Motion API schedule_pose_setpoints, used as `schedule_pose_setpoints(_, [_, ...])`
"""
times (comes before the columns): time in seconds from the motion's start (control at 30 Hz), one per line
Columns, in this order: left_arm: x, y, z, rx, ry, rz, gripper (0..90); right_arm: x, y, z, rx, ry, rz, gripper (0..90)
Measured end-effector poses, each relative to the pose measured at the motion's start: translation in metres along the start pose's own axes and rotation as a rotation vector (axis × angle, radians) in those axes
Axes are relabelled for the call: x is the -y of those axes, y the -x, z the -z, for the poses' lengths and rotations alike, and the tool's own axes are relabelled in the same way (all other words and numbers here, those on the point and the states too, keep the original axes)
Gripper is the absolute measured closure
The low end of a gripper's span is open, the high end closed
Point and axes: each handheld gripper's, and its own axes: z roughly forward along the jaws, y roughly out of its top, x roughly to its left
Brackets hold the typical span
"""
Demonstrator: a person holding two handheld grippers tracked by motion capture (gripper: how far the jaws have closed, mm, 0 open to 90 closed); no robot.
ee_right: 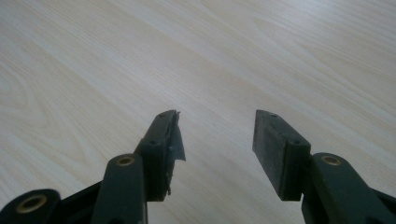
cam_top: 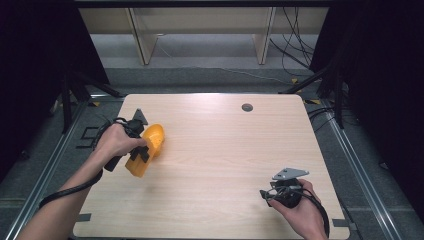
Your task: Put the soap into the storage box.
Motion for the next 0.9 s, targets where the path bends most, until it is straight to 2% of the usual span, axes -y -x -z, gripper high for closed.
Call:
schedule_pose_setpoints(0.03, [-0.001,0.000,0.002,0.003,-0.018,0.001,60.4,0.000,0.000,0.000,0.001,0.002,0.003,50.7])
schedule_pose_setpoints(0.07, [-0.001,-0.001,0.002,0.000,0.004,0.003,60.4,0.000,0.000,0.000,0.002,0.003,0.003,50.7])
schedule_pose_setpoints(0.23, [-0.003,-0.002,0.003,0.002,0.006,0.004,60.4,0.000,0.000,0.000,0.004,0.005,-0.001,50.7])
schedule_pose_setpoints(0.3, [-0.005,-0.002,0.005,0.005,-0.009,0.010,60.4,-0.001,0.000,0.001,0.007,0.004,-0.002,50.6])
schedule_pose_setpoints(0.33, [-0.005,-0.003,0.004,0.007,0.010,0.014,60.4,0.000,0.000,0.001,0.007,0.004,-0.005,50.7])
schedule_pose_setpoints(0.4, [-0.006,-0.003,0.004,0.008,0.011,0.017,60.4,0.000,0.000,0.001,0.006,0.004,-0.005,50.7])
schedule_pose_setpoints(0.43, [-0.007,-0.004,0.006,0.010,-0.007,0.016,60.4,0.000,0.000,0.001,0.006,0.004,-0.005,50.7])
schedule_pose_setpoints(0.47, [-0.007,-0.005,0.006,0.008,0.005,0.017,60.3,0.000,0.000,0.001,0.006,0.004,-0.005,50.7])
schedule_pose_setpoints(0.63, [-0.009,-0.008,0.007,0.008,-0.002,0.024,60.4,0.000,0.000,0.001,0.007,0.007,-0.006,50.6])
schedule_pose_setpoints(0.67, [-0.009,-0.008,0.006,0.002,0.015,0.028,60.4,0.000,0.000,0.001,0.007,0.007,-0.006,50.7])
schedule_pose_setpoints(0.73, [-0.011,-0.009,0.008,0.005,-0.003,0.029,60.4,0.000,0.000,0.001,0.006,0.006,-0.006,50.7])
schedule_pose_setpoints(0.8, [-0.011,-0.010,0.007,0.003,0.016,0.033,60.4,0.000,0.000,0.001,0.007,0.006,-0.005,50.6])
schedule_pose_setpoints(0.87, [-0.013,-0.010,0.009,0.005,-0.003,0.033,60.4,0.000,0.001,0.001,0.003,0.000,-0.003,50.7])
schedule_pose_setpoints(0.9, [-0.014,-0.010,0.008,0.000,0.016,0.045,60.4,0.000,0.000,0.000,0.005,0.007,-0.006,50.7])
